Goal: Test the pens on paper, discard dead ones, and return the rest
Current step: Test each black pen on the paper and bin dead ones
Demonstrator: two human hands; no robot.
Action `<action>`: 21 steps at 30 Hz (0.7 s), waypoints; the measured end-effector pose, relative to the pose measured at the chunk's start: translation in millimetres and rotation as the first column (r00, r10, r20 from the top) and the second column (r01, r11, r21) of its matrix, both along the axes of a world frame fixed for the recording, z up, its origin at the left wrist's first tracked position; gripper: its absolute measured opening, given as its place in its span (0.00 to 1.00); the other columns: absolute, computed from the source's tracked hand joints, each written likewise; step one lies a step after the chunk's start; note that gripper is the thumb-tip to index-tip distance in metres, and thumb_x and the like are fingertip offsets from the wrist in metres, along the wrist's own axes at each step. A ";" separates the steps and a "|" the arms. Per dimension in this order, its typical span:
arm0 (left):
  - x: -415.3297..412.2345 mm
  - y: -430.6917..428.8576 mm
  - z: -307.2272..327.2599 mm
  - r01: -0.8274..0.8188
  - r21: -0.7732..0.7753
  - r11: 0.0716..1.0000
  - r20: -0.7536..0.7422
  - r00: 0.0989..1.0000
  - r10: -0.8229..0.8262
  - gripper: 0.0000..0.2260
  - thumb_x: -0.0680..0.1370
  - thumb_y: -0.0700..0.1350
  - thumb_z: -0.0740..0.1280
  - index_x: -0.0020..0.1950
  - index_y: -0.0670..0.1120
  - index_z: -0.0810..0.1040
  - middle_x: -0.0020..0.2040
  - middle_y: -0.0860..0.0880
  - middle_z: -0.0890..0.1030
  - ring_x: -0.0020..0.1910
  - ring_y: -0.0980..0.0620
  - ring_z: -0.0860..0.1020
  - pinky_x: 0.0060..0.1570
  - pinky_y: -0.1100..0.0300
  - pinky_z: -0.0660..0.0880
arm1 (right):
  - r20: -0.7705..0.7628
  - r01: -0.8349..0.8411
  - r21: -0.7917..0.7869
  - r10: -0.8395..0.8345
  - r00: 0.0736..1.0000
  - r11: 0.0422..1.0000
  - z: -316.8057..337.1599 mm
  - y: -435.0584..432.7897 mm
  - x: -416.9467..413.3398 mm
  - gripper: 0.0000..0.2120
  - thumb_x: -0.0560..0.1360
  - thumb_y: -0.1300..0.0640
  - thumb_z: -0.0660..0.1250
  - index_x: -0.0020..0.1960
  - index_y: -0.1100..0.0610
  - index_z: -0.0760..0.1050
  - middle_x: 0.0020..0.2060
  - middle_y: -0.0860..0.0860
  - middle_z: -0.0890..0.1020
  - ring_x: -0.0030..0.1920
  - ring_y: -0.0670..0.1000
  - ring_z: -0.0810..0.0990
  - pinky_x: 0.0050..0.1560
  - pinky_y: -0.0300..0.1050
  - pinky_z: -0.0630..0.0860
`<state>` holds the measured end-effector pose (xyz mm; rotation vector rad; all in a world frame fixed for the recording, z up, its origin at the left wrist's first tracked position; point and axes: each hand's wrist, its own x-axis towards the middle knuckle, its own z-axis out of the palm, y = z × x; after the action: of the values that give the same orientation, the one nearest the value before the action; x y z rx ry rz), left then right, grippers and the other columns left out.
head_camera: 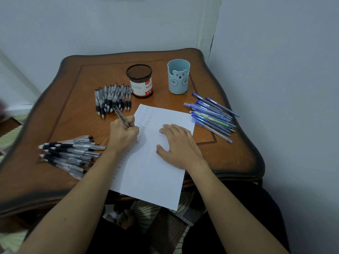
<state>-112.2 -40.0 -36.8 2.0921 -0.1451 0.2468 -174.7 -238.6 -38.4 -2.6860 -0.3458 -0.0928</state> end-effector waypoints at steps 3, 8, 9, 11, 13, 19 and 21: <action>1.3 0.8 -1.0 -0.017 -0.025 1.000 -0.026 1.000 0.017 0.12 0.67 0.28 0.62 0.31 0.37 0.59 0.28 0.45 0.63 0.29 0.48 0.62 0.30 0.54 0.61 | 0.001 -0.003 0.002 0.003 1.000 1.000 0.3 -0.1 -0.6 0.27 0.79 0.42 0.59 0.75 0.51 0.65 0.76 0.47 0.65 0.77 0.48 0.58 0.77 0.48 0.50; 4.1 5.2 5.0 -0.074 -0.271 0.960 -0.113 0.993 0.044 0.10 0.69 0.31 0.65 0.31 0.44 0.71 0.27 0.50 0.70 0.29 0.51 0.68 0.32 0.57 0.67 | 0.001 -0.004 0.006 0.004 1.000 1.000 1.6 -0.1 -1.0 0.27 0.79 0.42 0.59 0.75 0.51 0.65 0.76 0.47 0.65 0.77 0.48 0.59 0.77 0.48 0.50; 3.5 4.7 6.3 -0.080 -0.337 0.938 -0.124 0.992 0.040 0.10 0.71 0.33 0.65 0.34 0.47 0.73 0.30 0.50 0.72 0.29 0.52 0.68 0.32 0.57 0.67 | 0.001 -0.005 0.004 0.005 1.000 1.000 1.6 -0.1 -0.9 0.27 0.79 0.41 0.59 0.75 0.51 0.65 0.76 0.47 0.65 0.77 0.48 0.59 0.77 0.49 0.50; 1.9 2.1 9.5 -0.095 -0.454 0.886 -0.131 0.991 0.039 0.08 0.79 0.35 0.63 0.44 0.47 0.74 0.35 0.50 0.71 0.27 0.55 0.67 0.29 0.56 0.66 | -0.002 -0.006 -0.003 0.006 1.000 1.000 1.8 -0.1 -0.7 0.27 0.79 0.41 0.59 0.75 0.50 0.65 0.76 0.47 0.65 0.77 0.48 0.58 0.77 0.48 0.50; 1.7 0.7 11.3 -0.109 -0.487 0.867 -0.136 0.989 0.048 0.03 0.84 0.44 0.62 0.50 0.46 0.72 0.34 0.50 0.69 0.25 0.55 0.65 0.28 0.55 0.64 | -0.008 -0.005 -0.004 0.005 1.000 1.000 2.4 0.0 -0.9 0.27 0.80 0.41 0.59 0.75 0.50 0.65 0.76 0.47 0.64 0.77 0.47 0.58 0.77 0.48 0.49; 1.7 -0.2 8.0 -0.169 -0.349 0.922 -0.131 0.983 0.131 0.18 0.85 0.58 0.55 0.49 0.49 0.79 0.25 0.52 0.70 0.24 0.51 0.68 0.29 0.55 0.66 | -0.006 -0.008 0.005 0.008 1.000 1.000 2.5 -0.1 -1.3 0.27 0.79 0.42 0.59 0.75 0.50 0.65 0.76 0.47 0.65 0.77 0.47 0.58 0.77 0.48 0.50; 1.3 -0.3 7.1 -0.179 -0.383 0.906 -0.134 0.981 0.137 0.19 0.84 0.57 0.59 0.48 0.43 0.79 0.24 0.52 0.70 0.24 0.52 0.69 0.29 0.56 0.67 | -0.007 -0.007 0.008 0.007 1.000 1.000 2.1 -0.4 -1.2 0.27 0.79 0.42 0.59 0.75 0.50 0.65 0.76 0.47 0.65 0.77 0.48 0.58 0.77 0.48 0.50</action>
<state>-110.9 -40.3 -29.7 1.7091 0.1311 0.2419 -176.0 -239.0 -36.3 -2.6768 -0.3519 -0.0820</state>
